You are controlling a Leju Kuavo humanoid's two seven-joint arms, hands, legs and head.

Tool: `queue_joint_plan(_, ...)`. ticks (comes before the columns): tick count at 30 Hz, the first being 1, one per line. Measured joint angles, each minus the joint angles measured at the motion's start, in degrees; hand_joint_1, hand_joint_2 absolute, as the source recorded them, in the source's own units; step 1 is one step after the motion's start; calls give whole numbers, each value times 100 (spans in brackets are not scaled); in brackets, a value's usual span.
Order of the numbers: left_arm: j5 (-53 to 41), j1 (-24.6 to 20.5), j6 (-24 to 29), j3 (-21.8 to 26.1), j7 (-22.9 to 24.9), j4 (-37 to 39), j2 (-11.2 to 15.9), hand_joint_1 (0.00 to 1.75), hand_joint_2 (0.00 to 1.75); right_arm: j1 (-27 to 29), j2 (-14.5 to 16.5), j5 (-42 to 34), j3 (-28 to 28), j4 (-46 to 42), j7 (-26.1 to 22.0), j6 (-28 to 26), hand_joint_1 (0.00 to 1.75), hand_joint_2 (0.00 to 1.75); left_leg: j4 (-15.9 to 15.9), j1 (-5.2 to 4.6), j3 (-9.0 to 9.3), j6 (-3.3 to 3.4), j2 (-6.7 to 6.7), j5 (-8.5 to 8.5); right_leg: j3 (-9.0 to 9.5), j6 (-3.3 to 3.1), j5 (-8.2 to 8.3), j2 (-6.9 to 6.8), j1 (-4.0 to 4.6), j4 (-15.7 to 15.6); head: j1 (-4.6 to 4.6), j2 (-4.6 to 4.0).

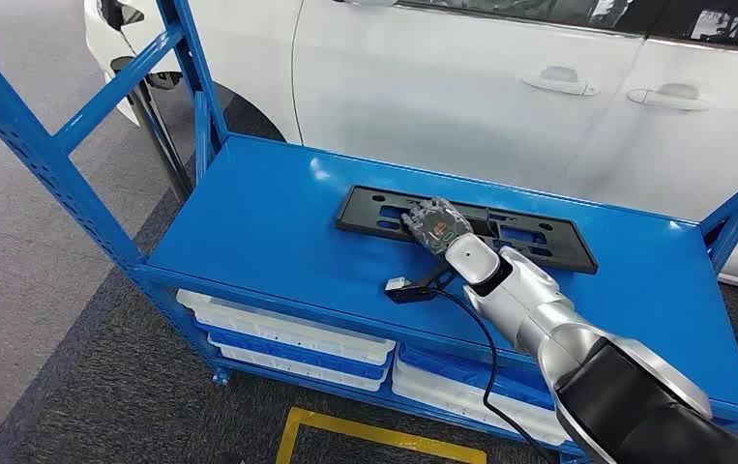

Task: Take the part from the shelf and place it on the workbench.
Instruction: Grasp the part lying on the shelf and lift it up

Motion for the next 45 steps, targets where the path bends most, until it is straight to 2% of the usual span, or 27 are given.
queue_joint_plan(2,-2,1,0,0,-2,0,1,0,0,-4,1,-2,-3,6,-12,-9,175,175,1,1,6,-2,-1,-4,-41,3,69,0,-14,44,0,0)
queue_joint_plan(3,-3,1,0,0,-5,0,1,0,0,-10,3,-3,-8,10,-21,-15,175,175,1,1,15,-5,-3,-8,-15,2,188,-2,-28,-37,0,0)
queue_joint_plan(5,1,-3,2,0,-11,0,0,0,0,-35,13,-8,-26,14,-37,-19,175,175,1,2,44,-27,-8,-24,314,-25,606,-29,-45,-767,0,0)
queue_joint_plan(7,5,-7,5,0,-17,0,0,0,0,-68,43,-12,-40,15,-48,-17,175,175,2,-19,49,-80,-7,-37,624,-65,827,-77,-16,-1447,-1,0)
queue_joint_plan(9,8,-8,8,0,-20,0,2,0,0,-78,75,-16,-44,18,-56,-11,175,175,-14,-34,40,-151,1,-33,681,-101,817,-84,20,-1613,-1,0)
queue_joint_plan(12,8,-16,9,0,-23,0,4,0,0,-72,86,-33,-49,24,-67,-8,175,175,72,-28,9,-248,17,-118,703,-200,853,-75,-3,-1677,-1,0)
queue_joint_plan(14,9,-19,9,0,-23,0,5,0,0,-68,86,-38,-52,25,-80,-15,175,175,607,-22,-241,-281,23,-423,730,-260,863,-89,-3,-1715,0,0)
queue_joint_plan(16,9,-6,9,0,-25,0,6,0,0,-52,85,-44,-52,28,-100,-15,175,175,1395,-24,-640,-298,25,-742,734,-292,851,-90,26,-1714,0,0)
queue_joint_plan(17,9,4,9,0,-28,0,8,0,0,-45,85,-50,-53,30,-115,-14,175,175,1617,-25,-763,-298,25,-773,741,-303,845,-85,41,-1712,0,0)
queue_joint_plan(18,9,10,9,0,-33,0,10,0,0,-41,84,-61,-56,31,-135,-12,175,175,1610,-28,-775,-289,25,-687,752,-310,837,-77,54,-1709,0,0)
queue_joint_plan(19,8,11,8,0,-39,0,13,0,0,-39,84,-79,-62,31,-160,-13,175,175,1357,-31,-668,-268,24,-499,769,-312,826,-65,65,-1706,0,0)
queue_joint_plan(20,7,7,6,-1,-44,0,15,0,0,-39,84,-105,-73,31,-196,-18,175,175,947,-37,-482,-238,18,-271,786,-308,812,-53,72,-1700,0,0)
queue_joint_plan(22,-1,-1,-6,-3,-52,0,17,0,0,-36,74,-201,-103,31,-299,-48,175,175,217,-61,-141,-178,-6,9,798,-273,775,-28,101,-1669,0,0)
queue_joint_plan(23,-9,0,-15,-5,-54,0,19,0,0,-35,66,-278,-131,30,-375,-80,175,175,46,-72,-65,-154,-16,48,794,-251,764,-18,109,-1657,0,0)
queue_joint_plan(27,-36,-9,-41,-33,-63,1,21,0,0,-48,1,-892,-386,-35,-1009,-291,175,175,-60,-66,-27,-42,-10,73,754,-137,683,-4,86,-1574,0,0)
queue_joint_plan(29,-33,-27,-30,-48,-75,0,19,0,0,-53,-25,-1341,-573,-185,-1486,-344,175,175,-90,-43,-14,-7,-5,93,534,-80,399,-3,50,-1096,0,0)
queue_joint_plan(31,-28,-34,-1,-57,-75,0,20,0,0,-51,-30,-1827,-767,-499,-1921,-275,175,175,-86,-41,-25,-1,1,92,153,-31,69,-2,7,-314,0,0)
queue_joint_plan(32,-25,-33,14,-66,-65,0,20,0,0,-52,-30,-2082,-858,-736,-2093,-188,175,175,-81,-38,-28,-4,4,88,17,-11,18,-3,-16,-55,0,0)
queue_joint_plan(33,-20,-33,26,-78,-52,0,21,0,0,-65,-30,-2325,-936,-1004,-2218,-79,175,175,-72,-31,-30,-12,6,80,-25,4,81,-3,-37,-2,0,0)
queue_joint_plan(34,-15,-34,34,-92,-36,0,20,0,0,-100,-30,-2560,-1005,-1294,-2305,50,175,175,-57,-20,-28,-28,7,68,44,16,253,-6,-56,-186,0,0)
queue_joint_plan(36,-11,-43,51,-117,-10,0,19,0,0,-230,-26,-2995,-1117,-1886,-2406,314,175,175,-15,-7,-29,-84,10,30,368,30,667,-43,-77,-939,0,0)
queue_joint_plan(37,-15,-51,73,-126,1,0,18,0,0,-315,-10,-3200,-1162,-2165,-2444,437,175,175,12,-10,-39,-117,15,13,502,17,779,-58,-68,-1271,-1,0)
queue_joint_plan(38,-22,-60,110,-134,10,0,18,0,0,-394,11,-3389,-1197,-2424,-2474,540,175,175,27,-18,-53,-153,21,7,571,-7,817,-68,-54,-1462,-1,0)
queue_joint_plan(40,-55,-73,256,-150,18,0,18,0,0,-520,50,-3726,-1243,-2912,-2515,686,175,175,30,-28,-73,-222,40,11,567,-90,780,-45,-21,-1531,-1,0)
queue_joint_plan(42,-112,-86,512,-195,-11,0,15,0,87,-623,40,-4015,-1281,-3361,-2526,783,175,175,81,-13,-105,-286,54,-54,567,-180,789,-31,-26,-1540,-1,0)
queue_joint_plan(44,-182,-101,878,-283,-142,0,4,0,87,-740,-42,-4365,-1318,-3759,-2534,930,175,175,521,-1,-290,-319,56,-333,582,-259,799,-29,-27,-1564,-1,0)
queue_joint_plan(45,-205,-105,1055,-331,-251,0,-1,0,44,-783,-114,-4643,-1338,-3939,-2564,1065,175,175,904,-2,-452,-323,55,-522,585,-285,795,-29,-11,-1563,0,0)
